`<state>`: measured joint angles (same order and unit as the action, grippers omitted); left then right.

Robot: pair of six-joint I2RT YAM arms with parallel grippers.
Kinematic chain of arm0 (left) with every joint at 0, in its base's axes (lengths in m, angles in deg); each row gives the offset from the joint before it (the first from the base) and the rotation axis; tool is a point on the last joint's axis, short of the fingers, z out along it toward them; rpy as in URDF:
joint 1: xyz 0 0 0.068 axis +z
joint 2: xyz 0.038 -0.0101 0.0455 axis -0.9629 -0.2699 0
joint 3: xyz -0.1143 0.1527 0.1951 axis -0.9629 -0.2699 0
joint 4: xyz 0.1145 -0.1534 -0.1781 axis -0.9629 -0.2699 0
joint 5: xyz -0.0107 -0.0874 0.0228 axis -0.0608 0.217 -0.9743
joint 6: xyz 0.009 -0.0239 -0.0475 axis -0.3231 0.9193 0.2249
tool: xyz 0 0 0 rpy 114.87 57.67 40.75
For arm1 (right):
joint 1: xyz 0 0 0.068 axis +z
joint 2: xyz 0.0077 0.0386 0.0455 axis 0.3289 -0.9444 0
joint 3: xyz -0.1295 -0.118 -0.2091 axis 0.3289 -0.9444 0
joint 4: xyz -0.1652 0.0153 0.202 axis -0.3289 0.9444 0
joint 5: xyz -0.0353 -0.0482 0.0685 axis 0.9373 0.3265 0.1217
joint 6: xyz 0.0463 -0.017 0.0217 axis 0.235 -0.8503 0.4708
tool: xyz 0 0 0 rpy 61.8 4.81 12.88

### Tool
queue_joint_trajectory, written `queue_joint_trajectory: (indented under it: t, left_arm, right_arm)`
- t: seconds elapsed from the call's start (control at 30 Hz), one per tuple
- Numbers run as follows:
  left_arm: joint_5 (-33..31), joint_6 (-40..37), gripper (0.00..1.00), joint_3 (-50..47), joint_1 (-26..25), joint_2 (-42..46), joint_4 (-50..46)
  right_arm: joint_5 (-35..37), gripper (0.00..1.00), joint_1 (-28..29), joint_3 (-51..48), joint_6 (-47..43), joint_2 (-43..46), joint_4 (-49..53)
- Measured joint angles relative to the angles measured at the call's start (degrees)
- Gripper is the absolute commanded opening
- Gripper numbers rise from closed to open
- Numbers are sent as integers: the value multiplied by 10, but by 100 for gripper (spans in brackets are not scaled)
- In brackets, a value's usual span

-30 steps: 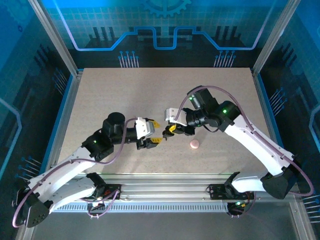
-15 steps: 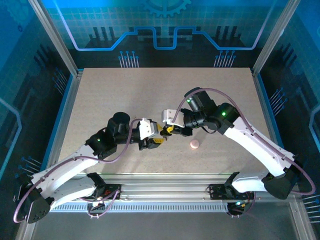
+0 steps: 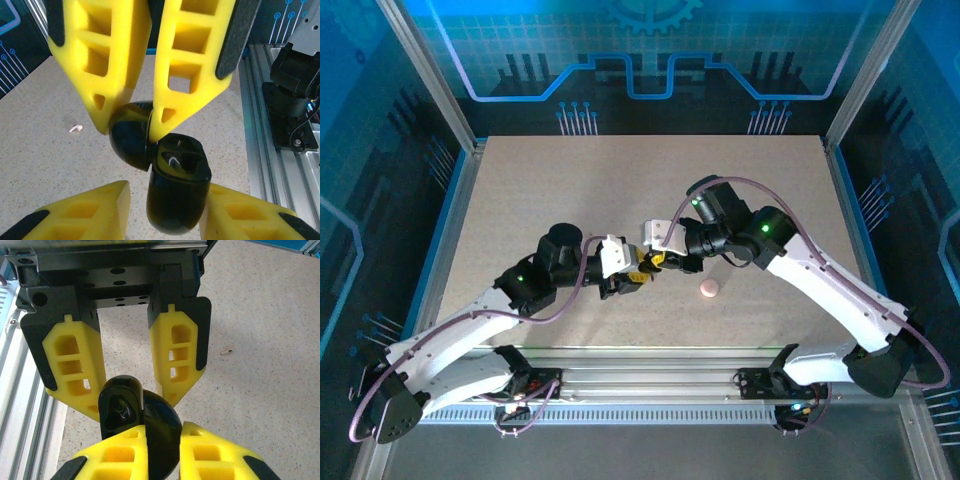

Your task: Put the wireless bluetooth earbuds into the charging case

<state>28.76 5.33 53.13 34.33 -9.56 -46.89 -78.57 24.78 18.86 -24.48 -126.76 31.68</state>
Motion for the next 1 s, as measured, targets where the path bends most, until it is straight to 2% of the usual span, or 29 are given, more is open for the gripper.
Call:
queue_joint_trajectory:
  t: [0.47,0.53,0.6,0.7,0.8,1.0]
  left_arm:
    - [7,12,16,3,-2,-1,-7]
    - [8,12,14,7,-2,-1,-15]
    - [7,12,13,9,-2,-1,-19]
    - [6,10,12,9,-2,5,-21]
    - [7,11,11,9,4,19,-22]
    - [29,40,11,-5,59,44,-4]
  right_arm:
    - [2,16,1,4,0,-11,-4]
    - [2,21,2,5,1,-11,-3]
    - [2,33,2,5,7,-10,-3]
    - [3,47,2,2,17,-6,-18]
    - [-2,50,-3,-8,30,12,-34]
    - [-24,54,-25,-16,64,46,-59]
